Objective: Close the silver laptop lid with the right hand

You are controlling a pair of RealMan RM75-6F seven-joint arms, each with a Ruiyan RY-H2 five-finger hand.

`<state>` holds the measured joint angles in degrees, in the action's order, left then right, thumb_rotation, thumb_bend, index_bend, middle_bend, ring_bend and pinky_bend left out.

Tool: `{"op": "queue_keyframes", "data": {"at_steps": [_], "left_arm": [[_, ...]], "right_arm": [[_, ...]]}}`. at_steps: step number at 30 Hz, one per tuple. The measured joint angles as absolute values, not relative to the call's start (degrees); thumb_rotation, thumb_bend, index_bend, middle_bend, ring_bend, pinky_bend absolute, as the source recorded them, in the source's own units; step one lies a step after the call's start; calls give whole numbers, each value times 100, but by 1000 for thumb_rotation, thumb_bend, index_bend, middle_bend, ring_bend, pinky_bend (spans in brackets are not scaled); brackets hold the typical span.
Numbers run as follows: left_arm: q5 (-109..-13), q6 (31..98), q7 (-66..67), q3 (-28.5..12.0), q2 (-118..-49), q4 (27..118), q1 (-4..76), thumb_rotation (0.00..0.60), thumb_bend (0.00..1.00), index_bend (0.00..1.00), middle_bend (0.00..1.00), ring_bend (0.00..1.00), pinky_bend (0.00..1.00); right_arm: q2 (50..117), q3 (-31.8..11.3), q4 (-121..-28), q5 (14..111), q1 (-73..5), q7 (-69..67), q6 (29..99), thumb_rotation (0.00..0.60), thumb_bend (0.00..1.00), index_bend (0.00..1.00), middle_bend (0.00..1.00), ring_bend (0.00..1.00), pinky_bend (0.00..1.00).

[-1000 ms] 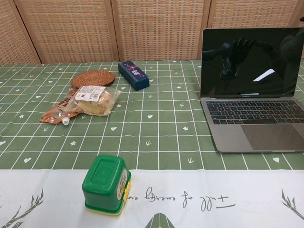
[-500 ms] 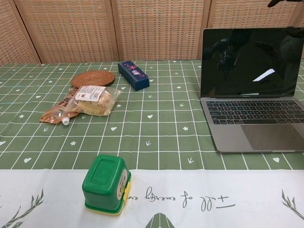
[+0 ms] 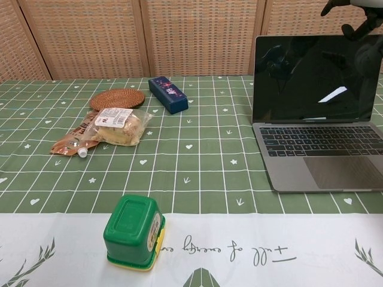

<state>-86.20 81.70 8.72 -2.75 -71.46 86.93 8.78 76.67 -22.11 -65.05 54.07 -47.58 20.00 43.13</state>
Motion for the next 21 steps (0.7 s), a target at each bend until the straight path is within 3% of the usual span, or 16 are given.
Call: {"op": "queue_keyframes", "data": {"at_steps": [10, 21], "left_arm": [[-8501, 8087, 888, -305, -7178, 8605, 924, 600, 137, 0, 0, 0, 0], [-8482, 8001, 946, -268, -7199, 8574, 974, 600, 139, 0, 0, 0, 0]], "right_arm": [[7944, -2049, -5792, 4311, -5383, 2996, 3946, 600, 872, 205, 89, 8, 111], [8127, -1737, -5418, 4044, -5546, 3143, 3814, 600, 975, 253, 128, 15, 111]]}}
